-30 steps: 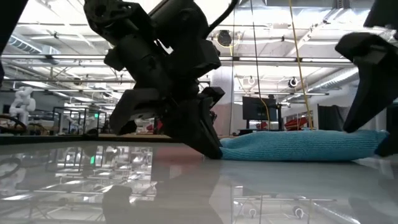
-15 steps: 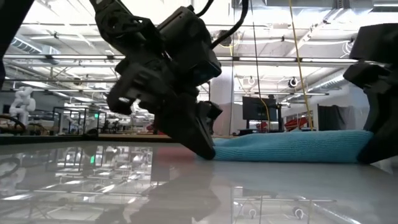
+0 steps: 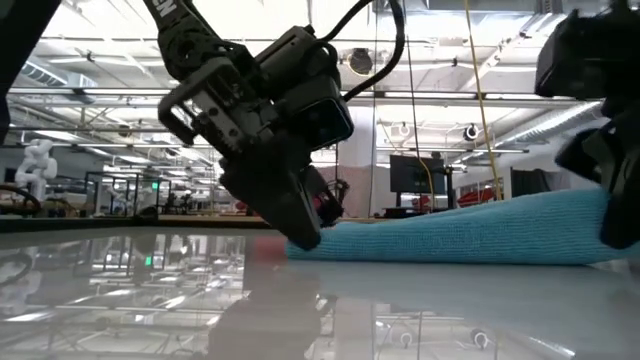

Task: Roll towel
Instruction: Roll the blue towel

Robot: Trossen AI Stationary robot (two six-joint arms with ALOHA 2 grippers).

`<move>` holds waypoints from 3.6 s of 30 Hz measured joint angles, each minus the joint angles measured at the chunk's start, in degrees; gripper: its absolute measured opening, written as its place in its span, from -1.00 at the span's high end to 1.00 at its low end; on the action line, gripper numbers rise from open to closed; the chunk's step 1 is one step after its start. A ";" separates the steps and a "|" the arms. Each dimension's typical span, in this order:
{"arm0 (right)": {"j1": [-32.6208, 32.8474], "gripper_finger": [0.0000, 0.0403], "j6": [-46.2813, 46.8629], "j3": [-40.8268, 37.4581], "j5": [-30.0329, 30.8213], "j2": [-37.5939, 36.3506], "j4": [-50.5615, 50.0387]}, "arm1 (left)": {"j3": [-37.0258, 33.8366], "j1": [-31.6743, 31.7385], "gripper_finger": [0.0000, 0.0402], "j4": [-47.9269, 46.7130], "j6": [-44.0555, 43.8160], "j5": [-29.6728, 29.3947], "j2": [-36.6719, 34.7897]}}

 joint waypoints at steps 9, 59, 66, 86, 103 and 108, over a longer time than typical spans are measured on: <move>-3.46 0.96 0.95 -1.88 -7.62 -1.22 4.07 | 0.04 -0.02 0.99 1.43 -9.10 4.82 -0.09; 3.99 0.53 -40.75 -1.44 20.34 11.11 17.58 | 0.15 2.19 0.99 1.42 -15.87 7.98 -0.31; 2.61 0.92 -29.67 -1.60 18.26 10.31 16.27 | 0.15 2.14 0.99 1.40 -15.87 9.01 -0.31; -7.29 0.98 -7.03 -1.79 -10.00 3.63 19.11 | 0.12 -2.99 0.99 -6.89 -7.09 -4.48 -5.62; -9.76 0.98 0.12 -1.79 -16.60 3.57 20.40 | 0.11 -8.56 0.00 -10.63 1.97 -18.88 -12.22; -9.76 0.98 1.81 -1.77 -16.56 3.55 20.60 | 0.11 -13.75 -0.09 -12.95 12.45 -29.30 -14.34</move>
